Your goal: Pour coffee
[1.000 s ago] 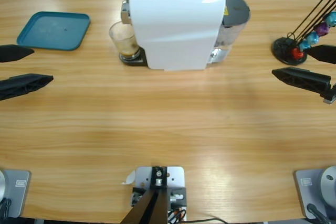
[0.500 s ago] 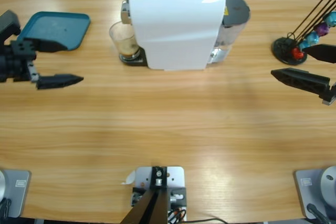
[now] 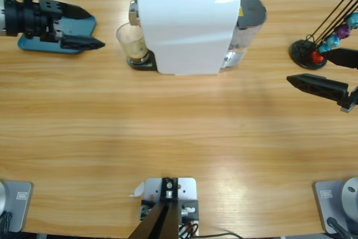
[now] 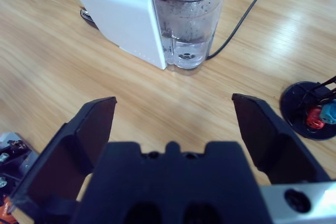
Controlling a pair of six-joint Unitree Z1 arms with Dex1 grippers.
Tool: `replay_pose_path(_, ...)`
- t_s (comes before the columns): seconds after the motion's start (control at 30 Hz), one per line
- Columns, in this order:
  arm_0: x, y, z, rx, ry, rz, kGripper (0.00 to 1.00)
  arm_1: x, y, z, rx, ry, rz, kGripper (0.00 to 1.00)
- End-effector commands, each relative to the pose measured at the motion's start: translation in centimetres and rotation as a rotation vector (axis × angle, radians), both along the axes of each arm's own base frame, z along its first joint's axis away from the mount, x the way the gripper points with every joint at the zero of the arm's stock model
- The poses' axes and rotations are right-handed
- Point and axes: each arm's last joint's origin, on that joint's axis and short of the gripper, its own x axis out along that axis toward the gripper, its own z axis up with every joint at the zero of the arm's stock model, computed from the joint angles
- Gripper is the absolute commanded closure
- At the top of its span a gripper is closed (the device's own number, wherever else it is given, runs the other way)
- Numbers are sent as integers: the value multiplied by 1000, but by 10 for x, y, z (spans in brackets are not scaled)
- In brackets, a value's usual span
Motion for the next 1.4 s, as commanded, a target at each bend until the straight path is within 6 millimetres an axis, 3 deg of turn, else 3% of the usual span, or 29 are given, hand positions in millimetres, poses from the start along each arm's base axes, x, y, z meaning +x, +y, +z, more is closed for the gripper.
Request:
replay_pose_path(0.03,18,-22,-31,34,34,-126,0,2,5,-13,-36,52,34,0)
replay_pose_path(0.33,43,-36,-35,69,-18,-136,0,4,2,-12,-44,59,6,0)
replay_pose_path(1.4,65,-62,-61,81,-5,-187,0,11,3,-13,-57,101,-10,0)
